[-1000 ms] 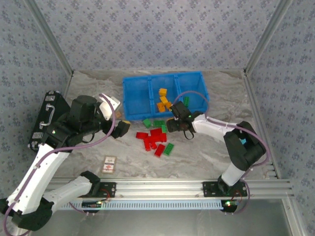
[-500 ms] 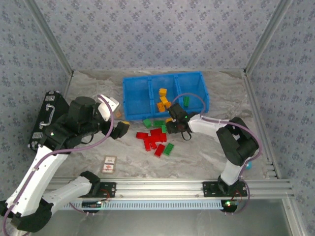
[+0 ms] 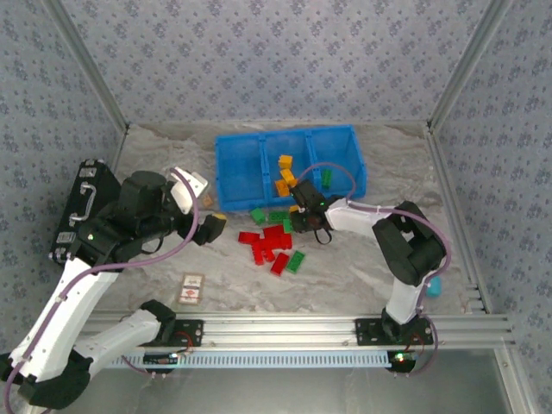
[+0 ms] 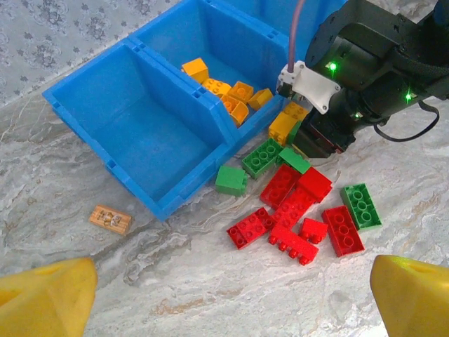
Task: Sort the legos into containers by color
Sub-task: Pick up the lego from the center of the table, then place the lego in the container.
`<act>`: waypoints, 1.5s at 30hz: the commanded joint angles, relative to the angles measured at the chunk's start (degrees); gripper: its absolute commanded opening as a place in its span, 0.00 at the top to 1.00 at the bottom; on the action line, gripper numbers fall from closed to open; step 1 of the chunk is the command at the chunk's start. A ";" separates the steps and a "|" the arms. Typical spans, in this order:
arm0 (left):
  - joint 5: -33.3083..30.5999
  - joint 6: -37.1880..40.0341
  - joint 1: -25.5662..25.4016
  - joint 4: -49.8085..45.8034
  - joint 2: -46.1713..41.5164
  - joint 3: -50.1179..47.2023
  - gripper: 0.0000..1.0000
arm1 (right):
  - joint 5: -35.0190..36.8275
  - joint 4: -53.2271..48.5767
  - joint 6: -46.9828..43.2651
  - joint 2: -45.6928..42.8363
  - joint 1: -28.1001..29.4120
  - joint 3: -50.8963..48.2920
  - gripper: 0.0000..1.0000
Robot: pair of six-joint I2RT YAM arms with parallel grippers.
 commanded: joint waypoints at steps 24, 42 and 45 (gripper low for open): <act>2.85 -14.36 0.35 15.34 2.79 -15.90 0.00 | -0.36 -6.52 -5.16 -17.40 -16.38 3.22 0.73; -3.40 -24.28 -1.95 25.70 0.06 -31.62 0.00 | -7.41 -3.74 -8.12 -6.53 -19.91 12.61 0.22; -4.00 -24.22 -1.98 24.74 -0.62 -31.75 0.00 | -7.55 -5.23 -7.61 -10.86 -17.13 6.56 0.24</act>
